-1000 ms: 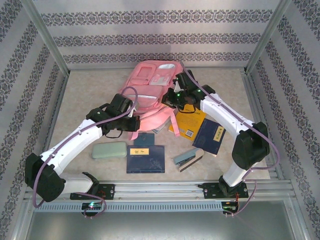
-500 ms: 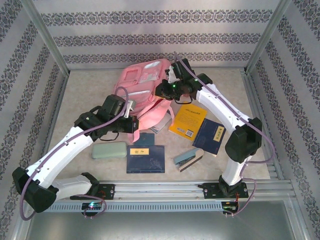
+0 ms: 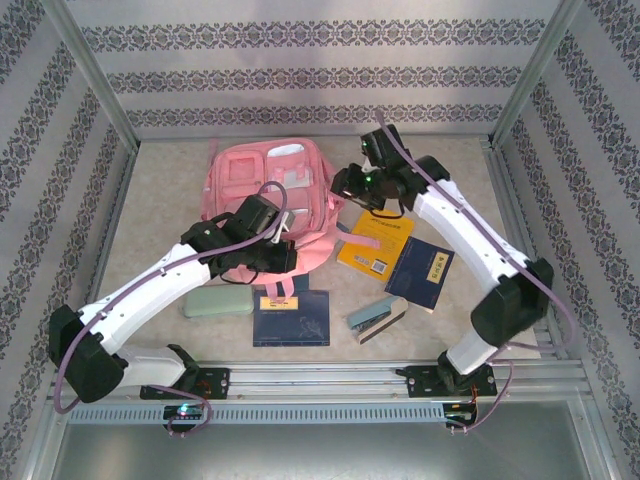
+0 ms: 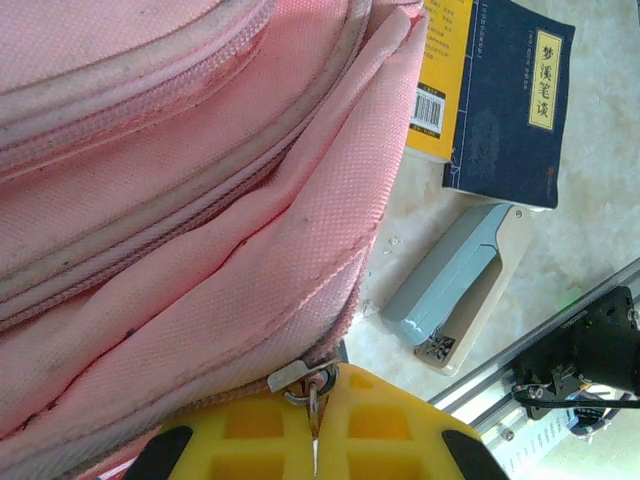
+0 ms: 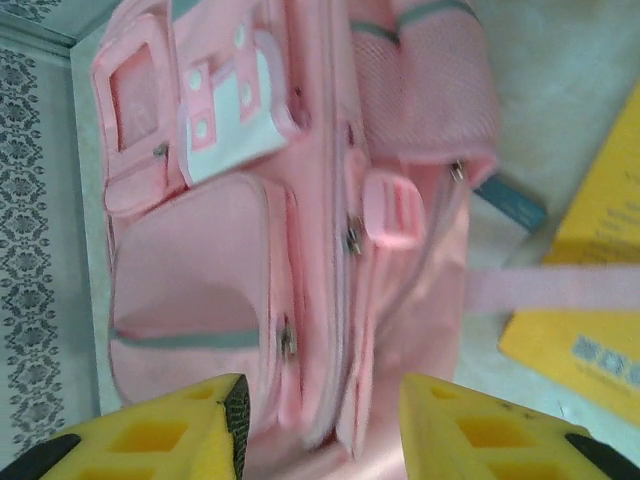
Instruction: Pack the student bag
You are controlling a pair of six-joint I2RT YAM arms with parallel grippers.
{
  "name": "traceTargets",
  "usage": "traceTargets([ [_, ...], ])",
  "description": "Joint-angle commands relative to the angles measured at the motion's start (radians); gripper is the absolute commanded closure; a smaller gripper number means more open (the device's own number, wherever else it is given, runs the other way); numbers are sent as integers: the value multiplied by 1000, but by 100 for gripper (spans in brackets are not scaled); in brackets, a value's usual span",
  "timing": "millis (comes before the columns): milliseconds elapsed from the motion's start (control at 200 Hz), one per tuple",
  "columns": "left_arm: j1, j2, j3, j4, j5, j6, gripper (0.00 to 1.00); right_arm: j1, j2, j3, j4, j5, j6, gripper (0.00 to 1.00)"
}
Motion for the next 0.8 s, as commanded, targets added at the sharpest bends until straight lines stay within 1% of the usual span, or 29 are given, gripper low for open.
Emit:
traceTargets([
  [0, -8, -6, 10, 88, -2, -8, 100, 22, -61, -99, 18, -25, 155, 55],
  [90, -8, -7, 7, 85, -6, -8, 100, 59, -92, -161, 73, -58, 225, 53],
  [210, -8, -10, 4, 82, -10, -7, 100, 103, -88, -206, 131, -105, 305, 49],
  [365, -8, -11, 4, 84, -14, -7, 100, 135, -70, -266, 243, -155, 392, 48],
  [600, -8, -17, -7, 92, -8, -7, 100, 166, -32, -284, 320, -166, 434, 49],
  [794, -8, -21, -11, 97, -9, -3, 100, 190, -7, -274, 325, -142, 442, 51],
])
